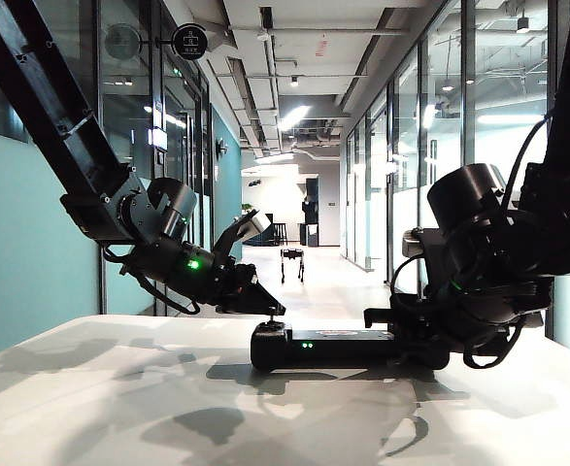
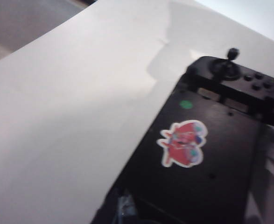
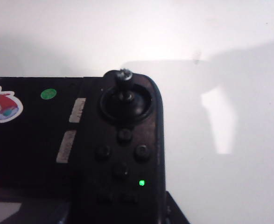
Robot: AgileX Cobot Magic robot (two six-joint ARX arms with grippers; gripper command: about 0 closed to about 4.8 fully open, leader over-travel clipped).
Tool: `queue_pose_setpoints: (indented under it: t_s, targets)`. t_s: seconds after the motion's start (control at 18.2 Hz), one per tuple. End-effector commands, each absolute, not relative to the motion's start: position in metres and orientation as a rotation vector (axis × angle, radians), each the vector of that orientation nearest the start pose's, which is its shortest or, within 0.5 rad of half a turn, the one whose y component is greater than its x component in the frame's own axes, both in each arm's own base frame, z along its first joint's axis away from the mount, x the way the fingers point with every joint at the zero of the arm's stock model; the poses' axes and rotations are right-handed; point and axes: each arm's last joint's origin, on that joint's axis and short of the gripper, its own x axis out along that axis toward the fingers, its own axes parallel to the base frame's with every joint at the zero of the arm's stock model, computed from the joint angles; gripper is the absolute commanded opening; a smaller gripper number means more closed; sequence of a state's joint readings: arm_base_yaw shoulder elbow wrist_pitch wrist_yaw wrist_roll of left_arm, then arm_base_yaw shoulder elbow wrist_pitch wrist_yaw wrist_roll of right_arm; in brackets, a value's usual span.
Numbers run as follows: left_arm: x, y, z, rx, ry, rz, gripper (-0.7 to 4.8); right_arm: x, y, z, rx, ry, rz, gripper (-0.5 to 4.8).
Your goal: Push the left joystick on the remote control sitting on the white table backward to make the robot dog back up in a straight line until it returns close to you.
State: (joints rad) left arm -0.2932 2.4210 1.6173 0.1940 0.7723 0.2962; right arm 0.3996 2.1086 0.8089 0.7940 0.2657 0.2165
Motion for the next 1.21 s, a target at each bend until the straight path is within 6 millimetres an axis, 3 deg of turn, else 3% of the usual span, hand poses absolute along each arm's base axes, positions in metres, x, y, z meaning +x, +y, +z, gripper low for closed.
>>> queue_pose_setpoints:
  t_s: [0.05, 1.21]
  targets:
    - [0.4761, -0.1648, 0.0929, 0.119, 0.452, -1.141, -0.05, 0.3388, 0.1344, 0.0679, 0.063, 0.458, 0.067, 1.98]
    - [0.4802, -0.1686, 0.0931, 0.178, 0.393, -1.105, -0.05, 0.339, 0.1336, 0.0682, 0.07, 0.449, 0.029, 1.98]
